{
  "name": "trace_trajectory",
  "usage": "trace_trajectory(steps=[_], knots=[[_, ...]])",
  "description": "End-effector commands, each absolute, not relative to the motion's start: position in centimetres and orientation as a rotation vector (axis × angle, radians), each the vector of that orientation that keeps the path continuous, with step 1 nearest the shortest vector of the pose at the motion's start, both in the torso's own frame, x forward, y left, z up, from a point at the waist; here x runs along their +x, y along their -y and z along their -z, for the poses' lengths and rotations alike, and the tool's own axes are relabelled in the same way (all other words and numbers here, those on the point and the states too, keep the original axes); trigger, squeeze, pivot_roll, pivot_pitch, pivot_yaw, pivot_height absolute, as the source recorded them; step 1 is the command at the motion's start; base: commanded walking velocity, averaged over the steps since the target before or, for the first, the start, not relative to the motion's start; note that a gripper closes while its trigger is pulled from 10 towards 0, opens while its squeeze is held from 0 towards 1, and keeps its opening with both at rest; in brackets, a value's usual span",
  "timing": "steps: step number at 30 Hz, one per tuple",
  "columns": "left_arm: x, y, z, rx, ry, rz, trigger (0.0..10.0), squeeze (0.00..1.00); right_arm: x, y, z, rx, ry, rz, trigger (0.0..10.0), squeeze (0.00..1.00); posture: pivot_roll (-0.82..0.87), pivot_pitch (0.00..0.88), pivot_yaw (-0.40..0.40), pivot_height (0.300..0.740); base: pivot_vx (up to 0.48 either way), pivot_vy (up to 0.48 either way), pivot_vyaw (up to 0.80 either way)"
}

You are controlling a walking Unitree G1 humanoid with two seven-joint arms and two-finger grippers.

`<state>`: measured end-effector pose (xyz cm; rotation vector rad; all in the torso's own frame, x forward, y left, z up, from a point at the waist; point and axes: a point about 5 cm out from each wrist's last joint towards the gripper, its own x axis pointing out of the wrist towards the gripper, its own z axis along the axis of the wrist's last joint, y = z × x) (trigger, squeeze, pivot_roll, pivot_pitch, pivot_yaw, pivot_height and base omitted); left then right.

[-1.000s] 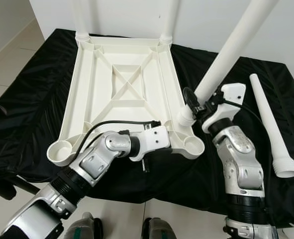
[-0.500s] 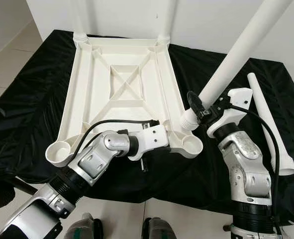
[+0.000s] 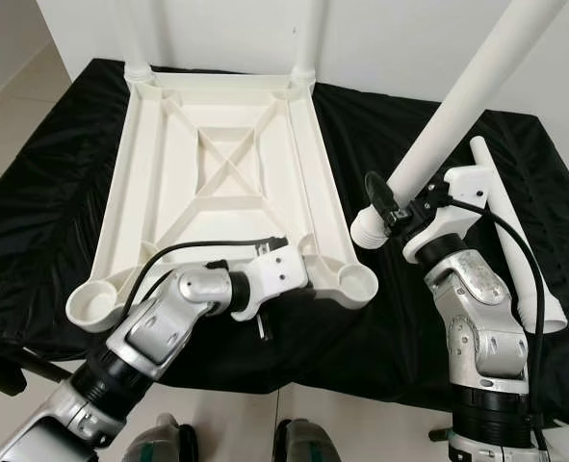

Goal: Building children table

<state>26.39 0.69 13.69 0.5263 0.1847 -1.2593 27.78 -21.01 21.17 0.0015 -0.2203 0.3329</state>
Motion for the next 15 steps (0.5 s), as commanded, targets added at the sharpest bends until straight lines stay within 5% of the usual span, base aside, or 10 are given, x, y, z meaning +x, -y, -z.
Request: trace_trajectory(steps=[1,15], knots=[[27.0,-2.4,-12.3,0.512,-0.284,1.121,10.0,0.0,27.8,21.3,-21.5,-0.007,0.228,-0.329,10.0,0.0,-0.04,0.065,-0.029,0.74,0.0,0.0,0.0],[28.9,-0.1,-12.9,0.546,-0.244,1.058,10.0,0.0,28.2,21.0,-21.6,-0.011,0.238,-0.336,10.0,0.0,-0.05,0.052,-0.025,0.74,0.0,0.0,0.0]])
